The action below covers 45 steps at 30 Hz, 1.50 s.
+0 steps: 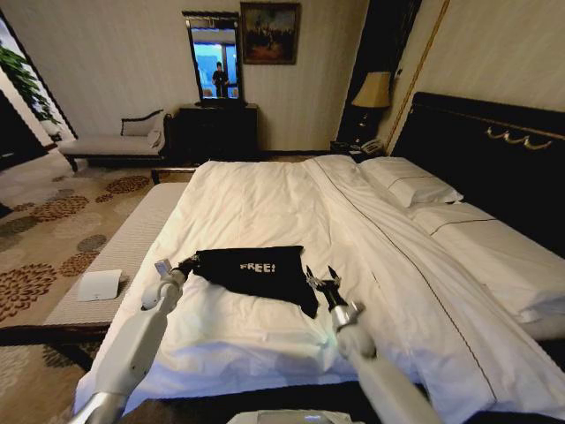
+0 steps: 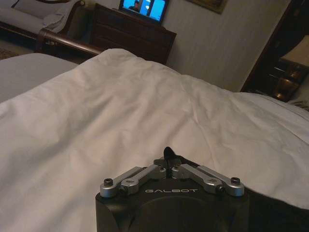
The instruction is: Fold the clothes on the bed.
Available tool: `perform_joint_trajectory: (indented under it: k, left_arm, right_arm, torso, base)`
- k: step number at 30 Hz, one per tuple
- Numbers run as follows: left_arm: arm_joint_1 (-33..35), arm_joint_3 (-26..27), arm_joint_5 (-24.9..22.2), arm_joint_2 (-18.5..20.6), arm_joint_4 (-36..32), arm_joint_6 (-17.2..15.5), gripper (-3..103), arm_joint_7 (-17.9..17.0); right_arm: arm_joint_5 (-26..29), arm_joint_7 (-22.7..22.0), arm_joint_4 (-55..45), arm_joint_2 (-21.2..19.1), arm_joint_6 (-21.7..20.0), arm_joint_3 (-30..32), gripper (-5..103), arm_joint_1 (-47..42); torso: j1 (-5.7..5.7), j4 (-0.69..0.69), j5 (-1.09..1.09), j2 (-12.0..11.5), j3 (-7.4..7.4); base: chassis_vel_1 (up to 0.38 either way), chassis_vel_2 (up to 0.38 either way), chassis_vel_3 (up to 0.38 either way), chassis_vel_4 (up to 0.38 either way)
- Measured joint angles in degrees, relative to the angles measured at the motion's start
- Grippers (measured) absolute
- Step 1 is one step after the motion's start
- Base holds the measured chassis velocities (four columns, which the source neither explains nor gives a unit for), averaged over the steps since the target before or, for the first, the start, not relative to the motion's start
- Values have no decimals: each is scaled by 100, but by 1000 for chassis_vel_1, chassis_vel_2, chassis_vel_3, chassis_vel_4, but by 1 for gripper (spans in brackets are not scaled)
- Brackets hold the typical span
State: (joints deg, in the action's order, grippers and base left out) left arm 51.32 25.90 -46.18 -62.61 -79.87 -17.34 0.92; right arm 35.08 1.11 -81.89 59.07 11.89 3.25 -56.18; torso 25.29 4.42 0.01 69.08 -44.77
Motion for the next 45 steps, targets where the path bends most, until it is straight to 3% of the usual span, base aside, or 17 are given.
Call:
perform_joint_trajectory:
  k: [5, 9, 14, 18, 22, 25, 29, 36, 45]
  left_arm:
    - [-11, 19, -54, 56, -35, -29, 0, -50]
    - [-21, 64, -121, 123, -37, -57, 0, -79]
    - [68, 145, -131, 186, -75, -63, 0, -82]
    - [143, 215, -155, 231, -133, -64, 0, -82]
    - [179, 250, -190, 266, -158, -65, 0, -82]
    - [260, 304, -231, 292, -224, -65, 0, -76]
    - [324, 334, -235, 293, -288, -65, 0, -72]
    - [387, 344, -258, 296, -416, -77, 0, -74]
    - [428, 344, -301, 310, -537, -121, 0, -117]
  right_arm:
    - [-454, 81, 642, -160, -89, -774, 100, 861]
    - [-539, -59, 1099, 15, -183, -1429, 100, 1563]
    - [-403, -254, 1872, 805, -364, -1925, 100, 2165]
    - [-754, -369, 2449, 1201, -461, -2082, 100, 2453]
    - [-1151, -415, 2740, 1324, -437, -2162, 100, 2610]
    - [-2246, -640, 3250, 1523, -292, -2210, 100, 2852]
    - [-2712, -852, 3602, 1676, -241, -2215, 100, 3020]
    - [-3227, -1060, 4274, 1918, -235, -2291, 100, 3369]
    - [-3664, -1193, 4626, 1937, -264, -2448, 100, 3592]
  torso:
    - [0, 2, -1, 0, 0]
    - [0, -1, -3, 0, 1]
    - [0, -1, -1, 0, 0]
    - [-1, -2, -2, 0, 0]
    - [-1, -1, -2, 0, 1]
    - [-1, 0, -2, 0, 1]
    - [-1, -1, -2, 0, 1]
    - [-1, 0, -1, 0, 1]
    - [-2, 0, -1, 0, 1]
  base:
    - [0, 0, 0, 0]
    - [0, 0, 0, 0]
    - [0, 0, 0, 0]
    - [0, 0, 0, 0]
    - [0, 0, 0, 0]
    - [0, 0, 0, 0]
    - [0, 0, 0, 0]
    - [0, 0, 0, 0]
    - [0, 0, 0, 0]
